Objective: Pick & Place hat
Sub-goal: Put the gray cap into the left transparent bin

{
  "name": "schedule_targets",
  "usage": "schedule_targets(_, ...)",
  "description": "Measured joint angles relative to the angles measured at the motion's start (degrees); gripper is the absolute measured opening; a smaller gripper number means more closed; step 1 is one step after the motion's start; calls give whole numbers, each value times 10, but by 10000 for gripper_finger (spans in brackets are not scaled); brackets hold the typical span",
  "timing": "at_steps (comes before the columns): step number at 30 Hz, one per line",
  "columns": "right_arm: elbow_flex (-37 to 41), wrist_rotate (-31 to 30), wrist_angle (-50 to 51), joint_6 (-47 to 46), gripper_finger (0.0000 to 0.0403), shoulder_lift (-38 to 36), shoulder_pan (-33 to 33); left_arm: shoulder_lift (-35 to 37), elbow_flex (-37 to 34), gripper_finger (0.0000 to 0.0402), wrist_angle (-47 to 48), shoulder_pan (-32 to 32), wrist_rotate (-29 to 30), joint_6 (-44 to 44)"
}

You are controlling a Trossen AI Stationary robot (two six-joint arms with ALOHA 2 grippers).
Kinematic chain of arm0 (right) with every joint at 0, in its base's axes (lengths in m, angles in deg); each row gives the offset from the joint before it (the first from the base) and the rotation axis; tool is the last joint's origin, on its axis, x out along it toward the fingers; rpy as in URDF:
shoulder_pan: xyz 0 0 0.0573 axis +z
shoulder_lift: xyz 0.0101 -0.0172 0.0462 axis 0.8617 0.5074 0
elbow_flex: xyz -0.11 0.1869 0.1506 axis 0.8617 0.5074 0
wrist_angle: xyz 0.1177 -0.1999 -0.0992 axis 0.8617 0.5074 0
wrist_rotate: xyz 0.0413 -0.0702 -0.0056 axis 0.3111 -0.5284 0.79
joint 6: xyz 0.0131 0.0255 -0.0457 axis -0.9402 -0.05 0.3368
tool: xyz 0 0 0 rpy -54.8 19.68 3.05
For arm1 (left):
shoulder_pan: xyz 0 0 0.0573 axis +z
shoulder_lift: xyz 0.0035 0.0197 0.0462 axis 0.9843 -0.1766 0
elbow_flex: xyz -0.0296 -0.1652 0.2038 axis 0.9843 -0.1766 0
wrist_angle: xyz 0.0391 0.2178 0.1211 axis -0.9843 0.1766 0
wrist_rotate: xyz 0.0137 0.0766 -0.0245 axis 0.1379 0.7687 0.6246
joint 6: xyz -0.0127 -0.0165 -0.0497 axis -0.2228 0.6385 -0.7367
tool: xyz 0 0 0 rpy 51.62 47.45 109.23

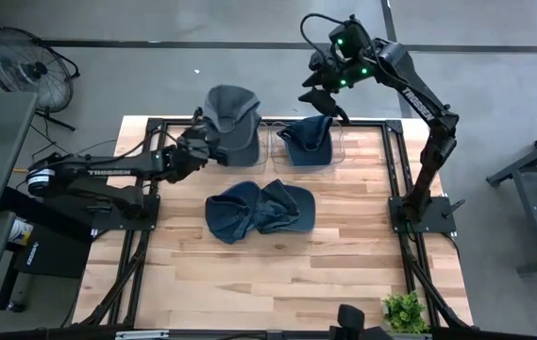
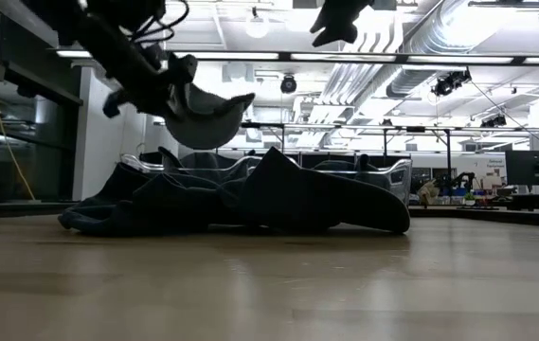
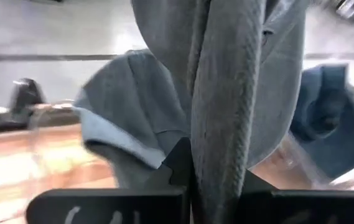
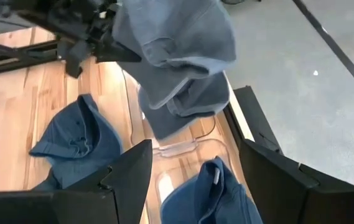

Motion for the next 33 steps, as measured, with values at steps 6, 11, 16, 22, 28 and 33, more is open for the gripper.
schedule_targets(6, 0, 0, 9, 7, 236, 0, 0, -8, -41, 4, -59, 34, -63, -34)
schedule_targets(11, 0, 0, 9, 12, 236, 0, 0, -18, -44, 4, -79, 51, -105, -34)
schedule_targets(16, 0, 0, 9, 12, 236, 0, 0, -44, -44, 4, -68, 57, -112, -33)
schedule_targets(22, 0, 0, 8, 12, 236, 0, 0, -79, -43, 4, -85, 77, -152, -34)
schedule_targets(28, 0, 0, 8, 12, 236, 0, 0, -95, -43, 4, -93, 92, -180, -35)
schedule_targets(33, 0, 0, 8, 12, 236, 0, 0, -99, -42, 29, -90, 91, -189, -38)
